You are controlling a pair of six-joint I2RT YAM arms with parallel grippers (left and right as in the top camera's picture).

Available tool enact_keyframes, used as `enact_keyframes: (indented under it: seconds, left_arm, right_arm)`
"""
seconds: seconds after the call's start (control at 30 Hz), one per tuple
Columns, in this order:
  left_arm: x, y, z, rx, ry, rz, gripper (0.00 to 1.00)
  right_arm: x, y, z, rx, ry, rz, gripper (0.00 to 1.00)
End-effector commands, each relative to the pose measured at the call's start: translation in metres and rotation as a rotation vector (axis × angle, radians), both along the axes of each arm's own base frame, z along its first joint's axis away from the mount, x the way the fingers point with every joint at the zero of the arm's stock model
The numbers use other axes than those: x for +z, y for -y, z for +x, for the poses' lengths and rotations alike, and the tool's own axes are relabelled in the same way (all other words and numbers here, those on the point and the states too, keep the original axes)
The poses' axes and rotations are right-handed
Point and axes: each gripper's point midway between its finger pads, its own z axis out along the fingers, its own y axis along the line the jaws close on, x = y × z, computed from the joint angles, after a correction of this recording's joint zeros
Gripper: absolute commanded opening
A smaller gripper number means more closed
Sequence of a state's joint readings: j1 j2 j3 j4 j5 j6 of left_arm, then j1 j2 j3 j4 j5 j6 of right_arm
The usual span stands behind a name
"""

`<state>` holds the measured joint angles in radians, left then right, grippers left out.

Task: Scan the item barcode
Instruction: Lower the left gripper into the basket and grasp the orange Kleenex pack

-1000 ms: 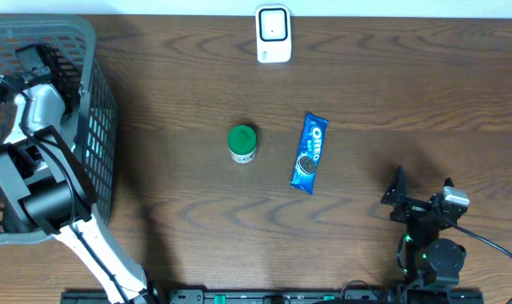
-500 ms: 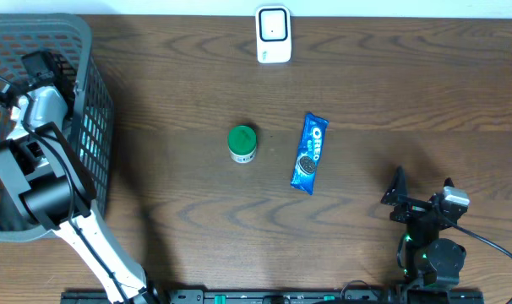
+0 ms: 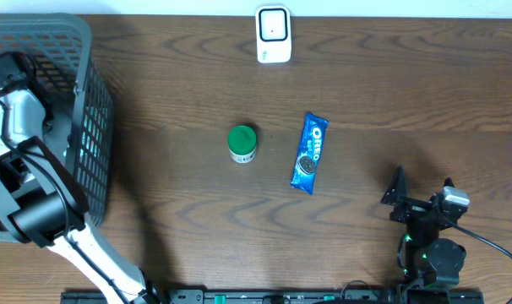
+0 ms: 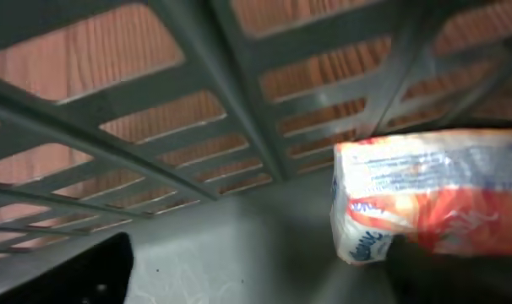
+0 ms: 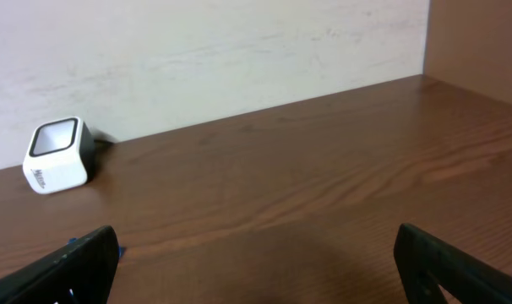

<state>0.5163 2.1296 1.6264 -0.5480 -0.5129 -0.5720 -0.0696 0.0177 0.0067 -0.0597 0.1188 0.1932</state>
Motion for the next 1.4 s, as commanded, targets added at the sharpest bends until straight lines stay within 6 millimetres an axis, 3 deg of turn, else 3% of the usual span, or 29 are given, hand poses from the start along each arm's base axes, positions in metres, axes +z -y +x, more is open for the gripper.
enact_keyframes:
  seconds: [0.0,0.43,1.1,1.13,1.33,1.37]
  left_arm:
    - [0.007,-0.005,-0.001,0.002,0.008,0.03,0.99]
    - [0.007,-0.012,0.028,-0.025,0.133,0.041,0.98]
    - [-0.042,-0.013,0.043,-0.035,0.149,-0.003,1.0]
    - [-0.043,-0.013,0.043,-0.025,0.156,-0.005,0.91]
    - [-0.043,-0.013,0.043,-0.015,0.164,-0.007,0.1]
    - [-0.043,-0.013,0.042,-0.015,0.162,-0.008,0.08]
  right_arm:
    - [-0.001,-0.002,0.0,0.011,-0.006,-0.01,0.99]
    - [-0.001,-0.002,0.0,0.011,-0.006,-0.01,0.99]
    - [-0.001,-0.002,0.0,0.011,-0.006,-0.01,0.99]
    - [-0.001,-0.002,0.0,0.011,-0.006,-0.01,0.99]
    - [-0.001,-0.002,0.0,0.011,-0.006,-0.01,0.99]
    - [-0.001,-0.002,0.0,0.011,-0.006,-0.01,0.99]
